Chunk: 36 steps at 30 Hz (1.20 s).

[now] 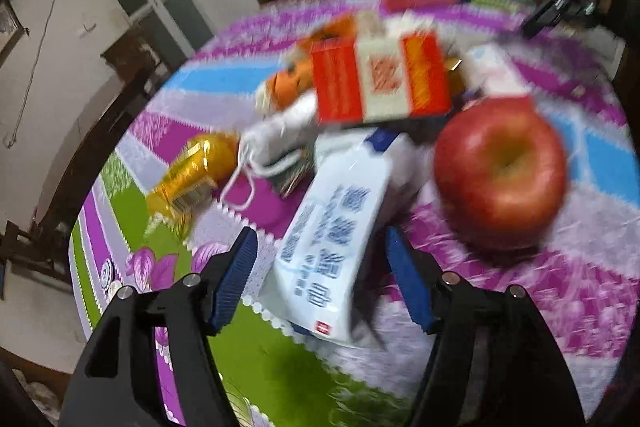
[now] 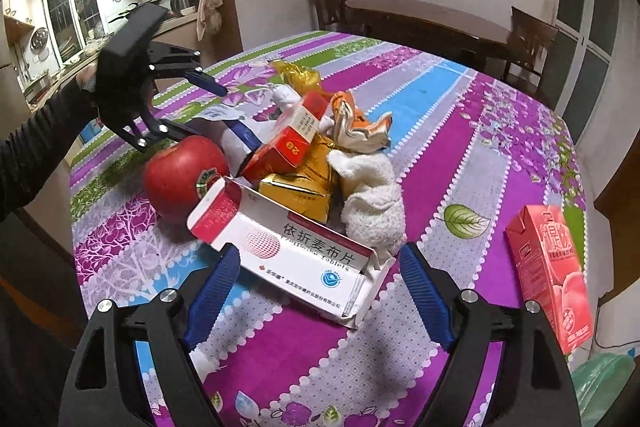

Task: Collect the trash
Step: 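Grasp the alcohol wipes pack with left gripper while right gripper grasps the white towel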

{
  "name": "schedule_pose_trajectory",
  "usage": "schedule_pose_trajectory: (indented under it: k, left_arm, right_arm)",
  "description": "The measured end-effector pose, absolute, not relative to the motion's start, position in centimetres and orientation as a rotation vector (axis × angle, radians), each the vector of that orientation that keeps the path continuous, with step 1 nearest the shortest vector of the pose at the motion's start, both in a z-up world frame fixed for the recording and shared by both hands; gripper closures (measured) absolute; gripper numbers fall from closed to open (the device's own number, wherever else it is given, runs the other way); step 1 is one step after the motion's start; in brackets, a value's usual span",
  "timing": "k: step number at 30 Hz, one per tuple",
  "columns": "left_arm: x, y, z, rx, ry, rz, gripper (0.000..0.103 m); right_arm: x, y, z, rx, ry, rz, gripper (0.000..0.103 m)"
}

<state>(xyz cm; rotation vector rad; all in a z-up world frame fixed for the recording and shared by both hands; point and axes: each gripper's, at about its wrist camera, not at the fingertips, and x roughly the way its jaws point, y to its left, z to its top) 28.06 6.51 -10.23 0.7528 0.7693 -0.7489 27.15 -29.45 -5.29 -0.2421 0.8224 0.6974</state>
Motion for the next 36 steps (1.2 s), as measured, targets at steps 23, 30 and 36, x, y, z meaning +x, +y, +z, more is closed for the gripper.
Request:
schedule_pose_trajectory:
  k: [23, 30, 36]
  left_arm:
    - [26.9, 6.3, -10.9, 0.586, 0.773, -0.54, 0.065]
    - [23.7, 8.3, -7.7, 0.443, 0.689, -0.383, 0.065]
    - [19.4, 7.2, -3.8, 0.315, 0.557, -0.255, 0.065]
  right_arm:
    - [32.4, -28.1, -8.6, -0.096, 0.857, 0.478, 0.065]
    - [27.9, -29.3, -5.6, -0.04, 0.676, 0.383, 0.065]
    - [23.3, -29.3, -2.6, -0.006, 0.532, 0.324, 0.065]
